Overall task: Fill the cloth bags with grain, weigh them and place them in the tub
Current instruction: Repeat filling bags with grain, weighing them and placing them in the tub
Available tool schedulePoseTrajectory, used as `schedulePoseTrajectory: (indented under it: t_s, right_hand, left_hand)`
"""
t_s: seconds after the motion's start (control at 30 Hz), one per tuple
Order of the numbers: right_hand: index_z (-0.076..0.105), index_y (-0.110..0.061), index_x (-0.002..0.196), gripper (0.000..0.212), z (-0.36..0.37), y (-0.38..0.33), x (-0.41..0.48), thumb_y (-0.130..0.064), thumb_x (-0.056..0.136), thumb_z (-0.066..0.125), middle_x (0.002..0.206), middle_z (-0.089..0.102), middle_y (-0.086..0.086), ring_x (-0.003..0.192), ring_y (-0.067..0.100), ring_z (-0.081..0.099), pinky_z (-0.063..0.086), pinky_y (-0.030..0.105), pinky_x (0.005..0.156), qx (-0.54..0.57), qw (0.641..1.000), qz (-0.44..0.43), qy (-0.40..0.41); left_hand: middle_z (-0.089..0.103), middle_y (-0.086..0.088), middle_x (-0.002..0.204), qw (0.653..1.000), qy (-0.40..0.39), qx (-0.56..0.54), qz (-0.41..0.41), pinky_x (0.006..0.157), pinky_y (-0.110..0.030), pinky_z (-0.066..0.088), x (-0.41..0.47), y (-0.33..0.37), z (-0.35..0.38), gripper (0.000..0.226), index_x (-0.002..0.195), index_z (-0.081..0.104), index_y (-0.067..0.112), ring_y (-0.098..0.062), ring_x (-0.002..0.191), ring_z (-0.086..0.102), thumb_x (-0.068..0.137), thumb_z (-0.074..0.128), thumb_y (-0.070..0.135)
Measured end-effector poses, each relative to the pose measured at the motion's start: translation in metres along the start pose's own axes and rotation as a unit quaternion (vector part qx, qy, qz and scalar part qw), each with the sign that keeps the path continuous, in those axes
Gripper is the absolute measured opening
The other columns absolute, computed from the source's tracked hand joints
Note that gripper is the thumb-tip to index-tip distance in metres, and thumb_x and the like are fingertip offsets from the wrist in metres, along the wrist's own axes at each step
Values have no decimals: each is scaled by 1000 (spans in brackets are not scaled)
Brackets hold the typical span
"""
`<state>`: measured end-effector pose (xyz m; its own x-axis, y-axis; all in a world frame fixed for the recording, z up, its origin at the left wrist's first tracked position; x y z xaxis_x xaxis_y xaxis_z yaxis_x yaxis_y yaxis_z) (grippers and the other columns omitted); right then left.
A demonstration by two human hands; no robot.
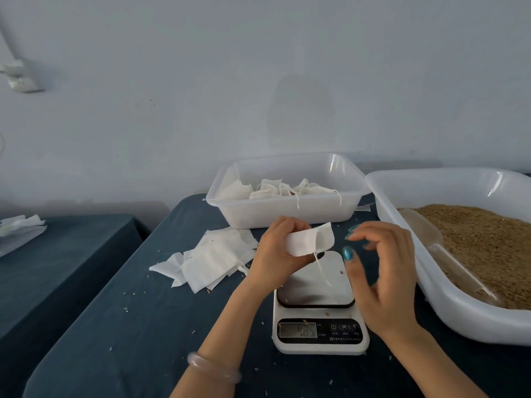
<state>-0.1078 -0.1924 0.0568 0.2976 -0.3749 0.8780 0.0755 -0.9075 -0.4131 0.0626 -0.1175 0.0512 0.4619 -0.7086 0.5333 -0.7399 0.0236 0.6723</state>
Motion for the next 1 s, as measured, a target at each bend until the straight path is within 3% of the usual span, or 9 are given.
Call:
schedulePoseTrajectory:
  t_s: [0.1,0.2,0.27,0.4,0.5,0.63,0.73,0.83,1.0]
  right_hand:
    - [59,-18,104,17,-14,-10,33,-26,94,47,98,56,-13,94,8,50,36,24,82,-59,998,4,-16]
    - [52,-20,122,30,-35,18,70,-31,95,44,109,57,-14,105,10,49,42,34,84,-181,970,114,-112]
    - [50,-13,126,33,-57,56,85,-29,98,45,119,58,1,113,24,51,48,41,87,-309,896,214,-238]
    - [54,-17,79,26,-88,105,79,-37,95,53,88,61,2,82,19,60,53,32,79,-477,675,320,-462]
    - [51,-17,75,21,-87,114,68,-22,95,52,85,61,1,72,14,57,48,25,67,-496,617,321,-520]
    - [57,-16,90,7,-84,105,69,-21,93,52,89,61,0,78,14,60,51,26,74,-490,613,322,-530]
    - [59,-9,109,21,-85,106,70,-21,94,52,93,66,5,83,20,66,56,34,83,-456,634,363,-509]
    - [55,-5,121,28,-89,104,73,-19,96,54,92,67,11,76,22,67,56,30,64,-407,668,408,-471]
    - [58,-18,103,11,-116,98,77,-18,94,52,82,60,-1,73,13,59,44,23,59,-502,654,345,-449]
  left_hand:
    - [58,22,93,998,31,-42,-29,75,-15,43,2,-3,-2,41,82,54,46,-1,88,56,66,84,23]
    - [57,25,97,998,29,-50,-38,74,-11,42,2,-7,-3,46,83,54,53,-1,91,57,69,84,22]
    - [56,27,98,998,24,-44,-36,73,-9,41,1,-8,-3,47,84,53,55,1,91,56,69,85,23]
    - [55,28,101,999,22,-27,-41,72,-11,41,2,-10,-3,44,85,52,45,2,92,55,69,85,21]
    - [55,29,100,999,20,-22,-44,72,-12,40,1,-11,-2,43,86,52,42,4,92,54,70,85,20]
    - [57,25,96,998,19,-27,-49,70,-12,41,1,-13,-2,42,86,52,41,3,89,54,71,86,21]
    - [58,21,95,998,22,-29,-55,71,-14,40,1,-16,-4,41,87,52,42,3,89,54,71,86,24]
    - [58,21,96,998,16,-27,-61,70,-12,40,1,-17,-4,41,88,52,42,3,91,54,71,86,27]
    - [58,22,94,998,19,-34,-56,71,-14,41,2,-17,-4,41,86,53,42,3,90,55,71,87,25]
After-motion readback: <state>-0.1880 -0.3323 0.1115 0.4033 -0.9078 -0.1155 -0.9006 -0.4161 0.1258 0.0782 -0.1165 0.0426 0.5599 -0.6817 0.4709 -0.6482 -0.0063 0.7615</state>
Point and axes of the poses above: each hand's wrist, its own x-axis towards the middle knuckle, its own z-axis out of the palm, y = z × x, the point moved 2 cm from there along x, towards the middle knuckle
